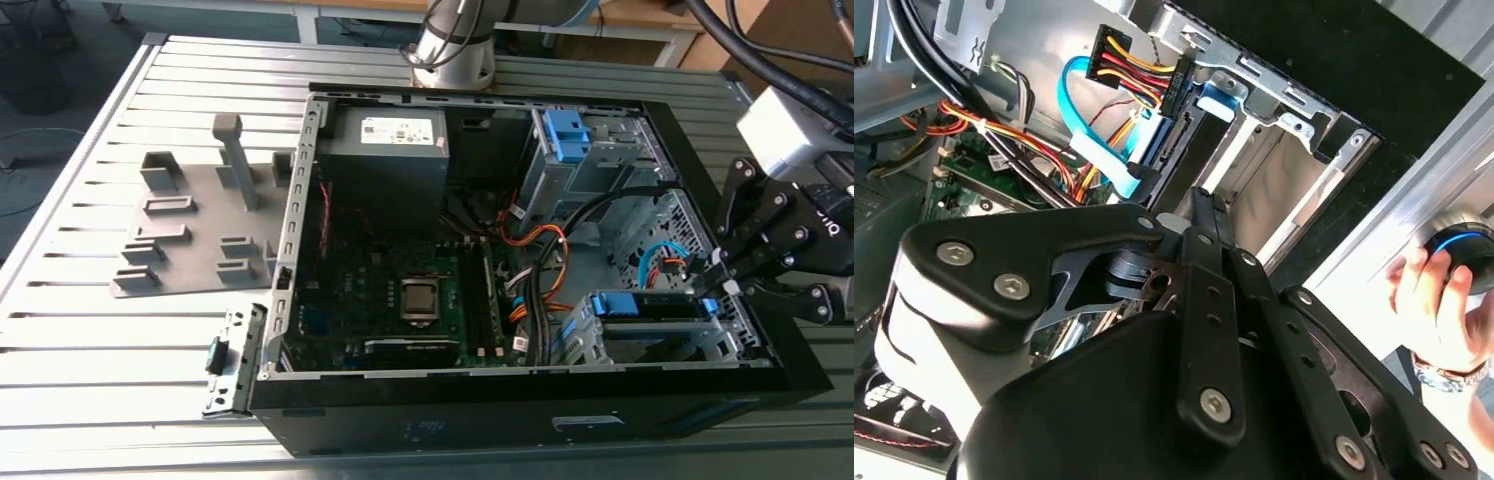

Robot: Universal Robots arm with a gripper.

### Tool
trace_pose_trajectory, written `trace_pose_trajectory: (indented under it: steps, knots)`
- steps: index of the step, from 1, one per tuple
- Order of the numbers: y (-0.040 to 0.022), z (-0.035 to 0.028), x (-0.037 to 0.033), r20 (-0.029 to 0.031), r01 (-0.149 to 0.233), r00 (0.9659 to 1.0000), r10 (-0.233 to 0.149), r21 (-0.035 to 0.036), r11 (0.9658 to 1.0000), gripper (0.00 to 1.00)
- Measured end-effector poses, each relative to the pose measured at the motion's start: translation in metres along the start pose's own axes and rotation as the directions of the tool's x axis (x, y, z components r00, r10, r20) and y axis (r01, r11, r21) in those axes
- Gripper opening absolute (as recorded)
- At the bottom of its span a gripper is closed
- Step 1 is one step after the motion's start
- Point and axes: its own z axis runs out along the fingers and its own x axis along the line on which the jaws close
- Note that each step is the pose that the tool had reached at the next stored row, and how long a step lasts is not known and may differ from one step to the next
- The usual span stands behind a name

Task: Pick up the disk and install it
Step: 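Insert the disk into the insertion slot, then insert the first disk wire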

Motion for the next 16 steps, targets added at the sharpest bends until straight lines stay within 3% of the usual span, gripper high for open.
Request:
trace_pose_trajectory:
  steps: [12,16]
  knots:
    - [-0.0005,0.0000,0.0000,-0.0001,0.000,1.0000,0.000,0.0000,1.0000,0.11]
    - [-0.0006,0.0000,0.0000,0.0000,0.000,1.0000,0.000,0.0000,1.0000,0.29]
